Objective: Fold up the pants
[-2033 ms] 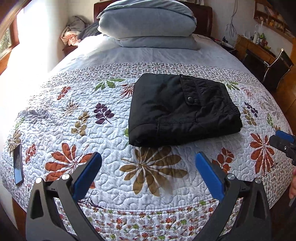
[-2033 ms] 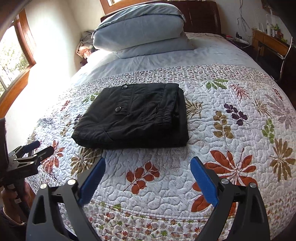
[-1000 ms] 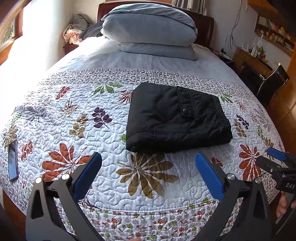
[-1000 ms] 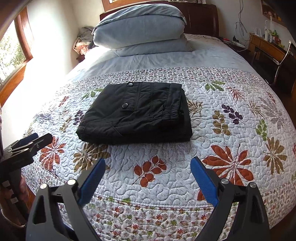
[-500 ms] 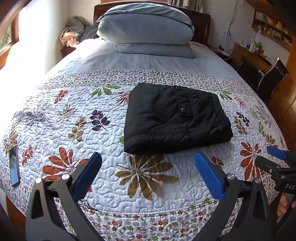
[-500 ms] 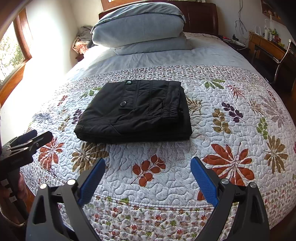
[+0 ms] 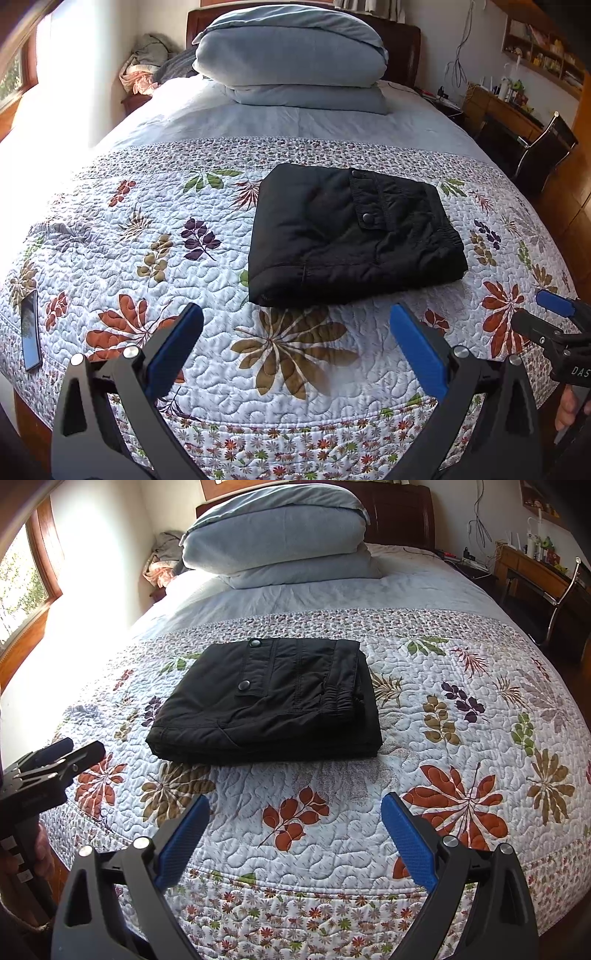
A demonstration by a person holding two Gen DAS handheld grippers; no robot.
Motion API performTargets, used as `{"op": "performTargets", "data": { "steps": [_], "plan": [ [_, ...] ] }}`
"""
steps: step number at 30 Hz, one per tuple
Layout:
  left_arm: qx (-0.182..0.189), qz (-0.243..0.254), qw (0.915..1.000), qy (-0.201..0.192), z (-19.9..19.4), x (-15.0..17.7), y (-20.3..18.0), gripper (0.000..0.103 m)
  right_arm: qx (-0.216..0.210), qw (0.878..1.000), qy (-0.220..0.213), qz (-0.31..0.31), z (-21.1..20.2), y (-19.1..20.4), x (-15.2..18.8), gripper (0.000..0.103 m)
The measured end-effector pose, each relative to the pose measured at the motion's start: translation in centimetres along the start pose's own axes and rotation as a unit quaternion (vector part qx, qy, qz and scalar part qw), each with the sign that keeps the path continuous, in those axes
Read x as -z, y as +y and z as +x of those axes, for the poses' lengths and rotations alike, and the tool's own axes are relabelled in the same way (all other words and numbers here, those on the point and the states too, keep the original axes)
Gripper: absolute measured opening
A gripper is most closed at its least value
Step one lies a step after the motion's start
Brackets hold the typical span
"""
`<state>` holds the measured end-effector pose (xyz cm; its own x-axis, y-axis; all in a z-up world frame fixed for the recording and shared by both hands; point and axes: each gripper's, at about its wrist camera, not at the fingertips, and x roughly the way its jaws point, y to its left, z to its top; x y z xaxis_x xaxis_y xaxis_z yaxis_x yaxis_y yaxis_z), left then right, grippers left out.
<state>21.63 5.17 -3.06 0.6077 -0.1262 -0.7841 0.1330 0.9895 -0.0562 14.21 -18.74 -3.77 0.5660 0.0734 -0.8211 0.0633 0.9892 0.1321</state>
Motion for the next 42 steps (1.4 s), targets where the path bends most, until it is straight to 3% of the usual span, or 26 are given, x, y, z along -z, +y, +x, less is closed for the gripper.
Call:
{"op": "performTargets", "data": {
  "steps": [42],
  "plan": [
    [0.002, 0.003, 1.0000, 0.002, 0.49, -0.23, 0.17, 0.100, 0.001, 1.000, 0.006, -0.001, 0.67, -0.07, 0.19, 0.095]
  ]
}}
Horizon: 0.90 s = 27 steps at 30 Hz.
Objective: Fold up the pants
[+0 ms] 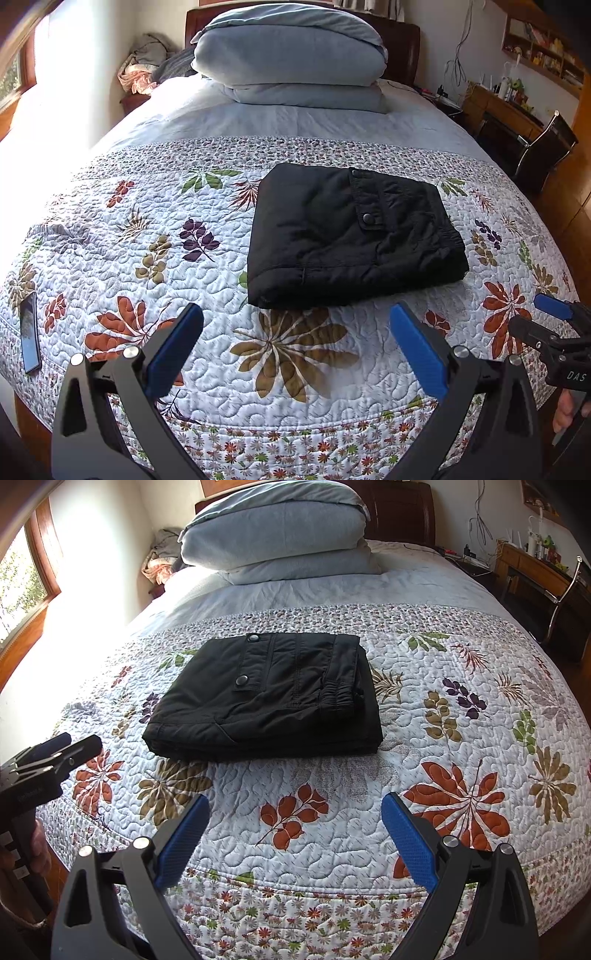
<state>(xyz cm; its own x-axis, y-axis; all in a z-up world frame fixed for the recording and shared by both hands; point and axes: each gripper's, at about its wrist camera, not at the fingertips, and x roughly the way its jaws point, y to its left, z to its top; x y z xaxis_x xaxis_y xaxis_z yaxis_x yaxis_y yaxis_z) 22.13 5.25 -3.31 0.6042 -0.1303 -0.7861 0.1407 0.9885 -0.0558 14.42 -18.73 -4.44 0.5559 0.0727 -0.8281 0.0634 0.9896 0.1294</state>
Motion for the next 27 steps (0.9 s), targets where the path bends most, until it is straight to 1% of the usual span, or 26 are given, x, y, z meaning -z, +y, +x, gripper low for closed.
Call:
{"op": "performTargets", "data": {
  "steps": [17, 27],
  "plan": [
    [0.000, 0.001, 1.0000, 0.001, 0.12, -0.08, -0.02, 0.100, 0.000, 1.000, 0.000, -0.001, 0.08, -0.03, -0.12, 0.095],
    [0.000, -0.002, 1.0000, 0.010, 0.68, -0.16, 0.20, 0.100, 0.000, 1.000, 0.003, -0.001, 0.30, -0.11, -0.14, 0.095]
  ]
}}
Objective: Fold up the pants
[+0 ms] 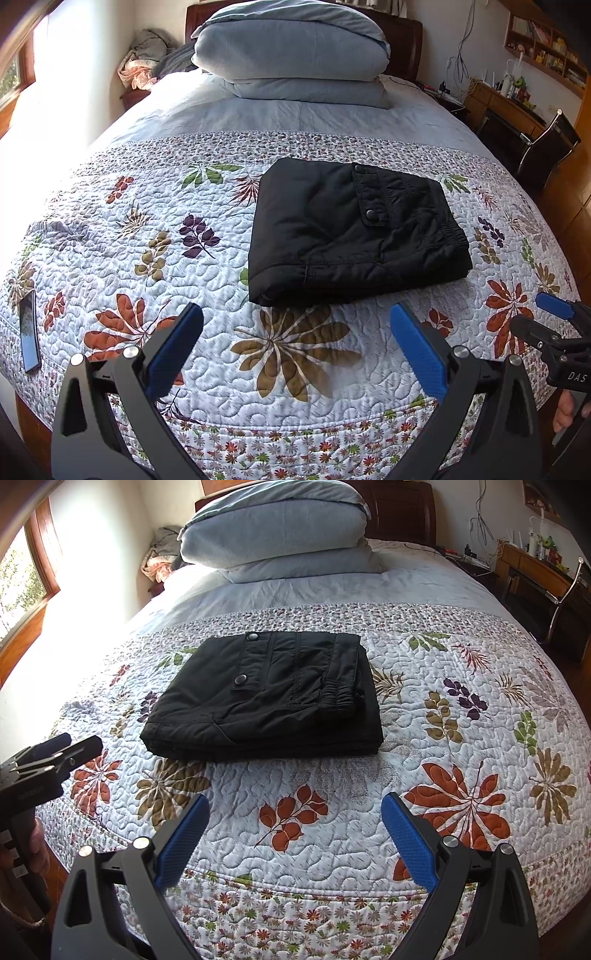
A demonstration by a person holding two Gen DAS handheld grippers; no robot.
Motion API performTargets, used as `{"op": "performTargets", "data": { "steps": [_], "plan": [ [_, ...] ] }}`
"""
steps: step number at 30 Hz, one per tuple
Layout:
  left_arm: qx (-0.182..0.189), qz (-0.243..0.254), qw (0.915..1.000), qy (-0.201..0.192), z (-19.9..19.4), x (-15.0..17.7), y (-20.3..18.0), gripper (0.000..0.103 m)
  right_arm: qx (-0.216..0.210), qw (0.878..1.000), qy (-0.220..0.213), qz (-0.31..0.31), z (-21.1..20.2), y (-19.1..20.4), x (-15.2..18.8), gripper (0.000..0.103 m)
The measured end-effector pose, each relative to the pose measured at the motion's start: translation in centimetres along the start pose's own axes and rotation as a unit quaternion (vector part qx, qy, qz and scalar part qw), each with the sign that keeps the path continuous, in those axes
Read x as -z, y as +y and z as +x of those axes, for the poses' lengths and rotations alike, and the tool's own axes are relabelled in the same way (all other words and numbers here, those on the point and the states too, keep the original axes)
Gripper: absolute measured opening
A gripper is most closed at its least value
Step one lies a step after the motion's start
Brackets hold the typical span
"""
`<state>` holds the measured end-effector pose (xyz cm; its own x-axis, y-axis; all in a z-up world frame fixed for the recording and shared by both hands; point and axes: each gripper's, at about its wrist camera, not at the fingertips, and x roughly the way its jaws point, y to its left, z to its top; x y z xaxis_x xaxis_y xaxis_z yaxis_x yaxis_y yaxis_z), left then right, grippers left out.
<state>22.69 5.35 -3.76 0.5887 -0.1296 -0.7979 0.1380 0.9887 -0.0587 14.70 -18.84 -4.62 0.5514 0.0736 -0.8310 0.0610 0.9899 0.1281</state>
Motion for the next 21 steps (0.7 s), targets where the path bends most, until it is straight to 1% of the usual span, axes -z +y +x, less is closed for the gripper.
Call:
{"op": "performTargets", "data": {
  "steps": [6, 14, 17, 21],
  "plan": [
    [0.003, 0.005, 1.0000, -0.004, -0.01, 0.04, -0.18, 0.100, 0.000, 1.000, 0.003, 0.003, 0.35, -0.19, 0.14, 0.095],
    [0.012, -0.002, 0.9999, 0.000, 0.00, -0.06, -0.08, 0.100, 0.002, 1.000, 0.004, 0.005, 0.41, -0.31, 0.17, 0.095],
    [0.005, 0.000, 1.0000, 0.002, -0.04, -0.05, -0.12, 0.100, 0.002, 1.000, 0.004, 0.008, 0.36, -0.47, 0.23, 0.095],
    [0.009, 0.000, 1.0000, 0.000, -0.25, 0.04, -0.11, 0.100, 0.002, 1.000, 0.003, 0.005, 0.22, -0.36, 0.22, 0.095]
  ]
}}
